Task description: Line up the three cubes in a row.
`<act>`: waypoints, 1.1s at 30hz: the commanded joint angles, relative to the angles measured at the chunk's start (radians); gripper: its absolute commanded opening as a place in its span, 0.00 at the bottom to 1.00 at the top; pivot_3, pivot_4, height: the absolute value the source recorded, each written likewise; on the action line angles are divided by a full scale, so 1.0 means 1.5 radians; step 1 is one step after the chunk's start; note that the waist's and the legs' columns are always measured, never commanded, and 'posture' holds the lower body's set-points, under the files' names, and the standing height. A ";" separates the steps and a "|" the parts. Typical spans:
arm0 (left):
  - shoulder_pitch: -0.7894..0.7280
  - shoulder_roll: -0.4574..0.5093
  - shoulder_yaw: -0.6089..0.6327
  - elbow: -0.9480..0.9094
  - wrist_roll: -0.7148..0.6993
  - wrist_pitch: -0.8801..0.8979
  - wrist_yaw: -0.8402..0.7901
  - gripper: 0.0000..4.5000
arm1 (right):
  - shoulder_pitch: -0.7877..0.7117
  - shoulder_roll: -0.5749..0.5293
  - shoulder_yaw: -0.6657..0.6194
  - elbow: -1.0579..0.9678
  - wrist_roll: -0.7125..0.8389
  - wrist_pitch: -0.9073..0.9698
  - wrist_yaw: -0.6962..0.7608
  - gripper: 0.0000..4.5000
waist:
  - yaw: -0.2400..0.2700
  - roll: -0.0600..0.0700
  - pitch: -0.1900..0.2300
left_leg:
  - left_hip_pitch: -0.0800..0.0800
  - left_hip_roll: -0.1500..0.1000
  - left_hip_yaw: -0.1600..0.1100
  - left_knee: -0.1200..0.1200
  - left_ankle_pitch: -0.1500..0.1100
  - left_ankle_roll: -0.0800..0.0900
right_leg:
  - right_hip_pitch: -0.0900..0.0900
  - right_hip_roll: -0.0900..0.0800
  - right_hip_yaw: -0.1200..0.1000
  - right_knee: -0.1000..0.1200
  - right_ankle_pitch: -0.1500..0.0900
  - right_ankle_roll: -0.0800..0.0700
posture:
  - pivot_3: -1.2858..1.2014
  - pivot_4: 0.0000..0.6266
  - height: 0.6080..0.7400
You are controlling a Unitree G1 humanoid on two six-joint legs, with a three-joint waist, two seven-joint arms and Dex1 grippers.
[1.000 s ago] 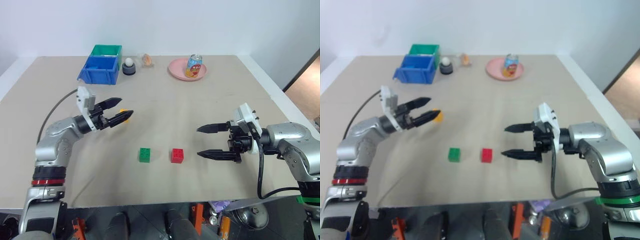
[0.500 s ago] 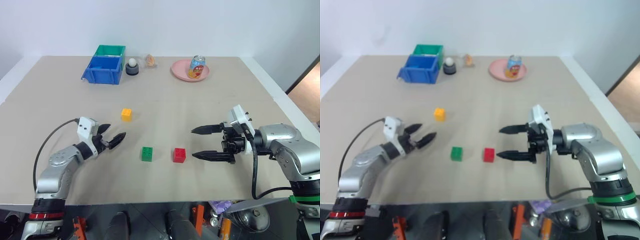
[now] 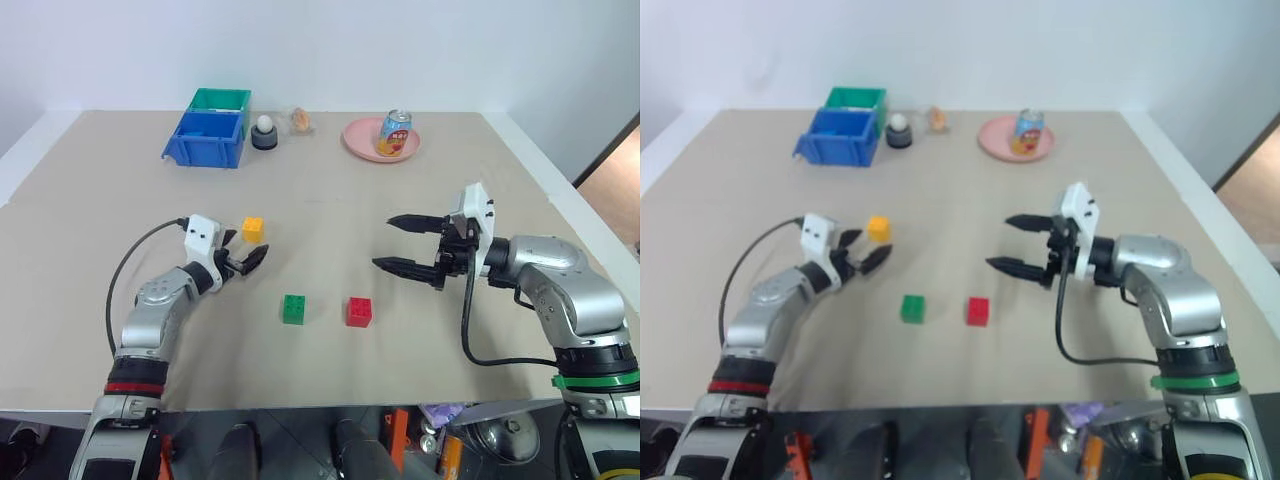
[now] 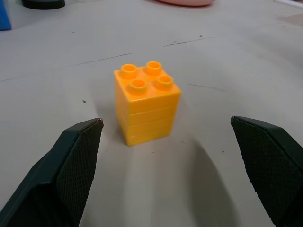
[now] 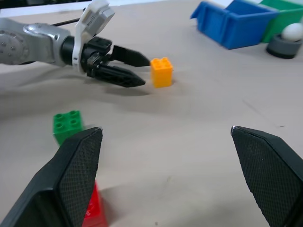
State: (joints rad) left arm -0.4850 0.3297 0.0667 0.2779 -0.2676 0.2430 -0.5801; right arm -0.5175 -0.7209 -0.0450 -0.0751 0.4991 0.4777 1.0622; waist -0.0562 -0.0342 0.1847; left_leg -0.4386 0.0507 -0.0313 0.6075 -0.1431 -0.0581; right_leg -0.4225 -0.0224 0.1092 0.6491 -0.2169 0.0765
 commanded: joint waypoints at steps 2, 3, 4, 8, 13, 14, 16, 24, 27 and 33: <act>-0.038 -0.011 -0.010 0.037 0.025 -0.029 0.013 0.99 | 0.012 0.001 -0.026 -0.038 0.019 0.000 -0.009 1.00 | 0.001 0.000 0.000 | 0.000 0.000 0.000 0.000 0.000 0.000 | 0.000 0.000 0.000 0.000 0.000 0.000 | 0.52 0.24 1.00; -0.046 -0.016 -0.014 0.049 0.028 -0.031 0.015 0.99 | 0.014 0.001 -0.026 -0.041 0.021 0.001 -0.011 1.00 | 0.002 0.000 0.000 | 0.000 0.000 0.000 0.000 0.000 0.000 | 0.000 0.000 0.000 0.000 0.000 0.000 | 0.52 0.24 1.00; -0.054 -0.020 -0.016 0.060 0.034 -0.035 0.019 0.99 | 0.016 0.001 -0.026 -0.044 0.021 0.001 -0.014 1.00 | 0.004 0.000 0.000 | 0.000 0.000 0.000 0.000 0.000 0.000 | 0.000 0.000 0.000 0.000 0.000 0.000 | 0.52 0.24 1.00; -0.082 -0.037 -0.028 0.098 0.050 -0.035 0.026 0.99 | 0.025 -0.001 -0.027 -0.054 0.022 0.002 -0.018 1.00 | 0.005 0.000 0.000 | 0.000 0.000 0.000 0.001 0.000 0.000 | 0.000 0.000 0.000 0.000 0.000 0.000 | 0.52 0.24 1.00; -0.106 -0.049 -0.031 0.135 0.068 -0.030 0.046 0.99 | 0.027 -0.002 -0.030 -0.059 0.026 0.006 -0.022 1.00 | 0.006 0.000 0.000 | 0.000 0.000 0.000 0.000 0.000 0.000 | 0.000 0.000 0.000 0.000 0.000 0.000 | 0.52 0.24 1.00; -0.109 -0.051 -0.031 0.141 0.072 -0.030 0.050 0.99 | 0.028 -0.002 -0.031 -0.059 0.027 0.006 -0.022 1.00 | 0.006 0.000 0.000 | 0.000 0.000 0.000 0.001 0.000 0.000 | 0.000 0.000 0.000 0.000 0.000 0.000 | 0.52 0.24 1.00; -0.119 -0.053 -0.029 0.157 0.078 -0.029 0.063 0.99 | 0.029 -0.003 -0.031 -0.060 0.027 0.007 -0.022 1.00 | 0.006 0.000 0.000 | 0.000 -0.001 0.000 0.001 0.000 0.000 | 0.001 0.000 0.000 0.000 0.001 0.001 | 0.52 0.24 1.00; -0.149 -0.061 -0.017 0.205 0.075 -0.034 0.088 0.50 | 0.028 -0.001 -0.024 -0.056 0.024 0.003 -0.023 1.00 | 0.006 0.000 0.000 | 0.001 -0.001 0.000 0.001 0.002 0.001 | 0.001 0.000 0.000 0.000 0.003 0.000 | 0.52 0.24 1.00; -0.154 -0.064 -0.019 0.203 0.074 -0.036 0.086 0.30 | 0.028 0.000 -0.021 -0.054 0.023 0.001 -0.022 1.00 | 0.006 0.000 0.000 | 0.001 -0.001 0.000 0.001 0.003 0.001 | 0.001 0.000 0.000 0.000 0.003 0.000 | 0.52 0.24 1.00; -0.149 -0.051 -0.028 0.190 0.080 -0.049 0.060 0.30 | 0.022 0.000 -0.017 -0.051 0.021 0.001 -0.019 1.00 | 0.006 0.000 0.000 | 0.000 -0.001 0.000 0.001 0.003 0.000 | 0.001 0.000 0.000 0.000 0.003 0.001 | 0.52 0.24 1.00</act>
State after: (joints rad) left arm -0.6966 0.2424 0.0278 0.5807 -0.1560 0.1957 -0.4707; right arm -0.4695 -0.7158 -0.0501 -0.1285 0.5226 0.4915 1.0269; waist -0.0474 -0.0342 0.1846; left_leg -0.4382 0.0497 -0.0313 0.6084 -0.1390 -0.0579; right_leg -0.4218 -0.0228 0.1097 0.6490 -0.2124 0.0772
